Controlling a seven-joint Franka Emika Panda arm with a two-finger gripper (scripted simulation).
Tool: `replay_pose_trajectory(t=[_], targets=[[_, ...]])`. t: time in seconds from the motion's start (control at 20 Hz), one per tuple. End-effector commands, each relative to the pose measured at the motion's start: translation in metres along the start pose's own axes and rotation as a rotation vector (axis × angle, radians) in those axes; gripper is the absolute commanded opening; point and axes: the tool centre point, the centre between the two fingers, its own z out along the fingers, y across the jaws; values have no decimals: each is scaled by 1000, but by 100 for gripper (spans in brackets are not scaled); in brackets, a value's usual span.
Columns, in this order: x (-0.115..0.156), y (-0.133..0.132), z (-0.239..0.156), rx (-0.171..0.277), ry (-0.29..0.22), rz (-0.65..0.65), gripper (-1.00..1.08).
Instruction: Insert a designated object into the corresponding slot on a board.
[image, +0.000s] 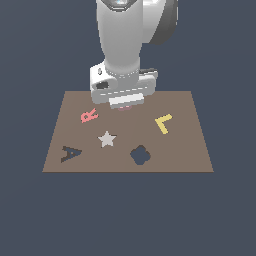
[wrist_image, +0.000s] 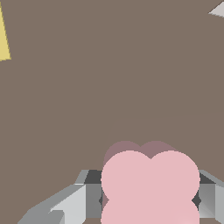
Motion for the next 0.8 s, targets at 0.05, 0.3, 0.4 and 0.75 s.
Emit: replay_pose_trajectory(t=[0.05,0.3,0.4,0.75], targets=[[9,1,-1,0,1,-19,-100],[31,4,-2,0,1,-64,-100],[42,5,-3,0,1,-86,-100],[90,6,-5,0,0,-185,-100]])
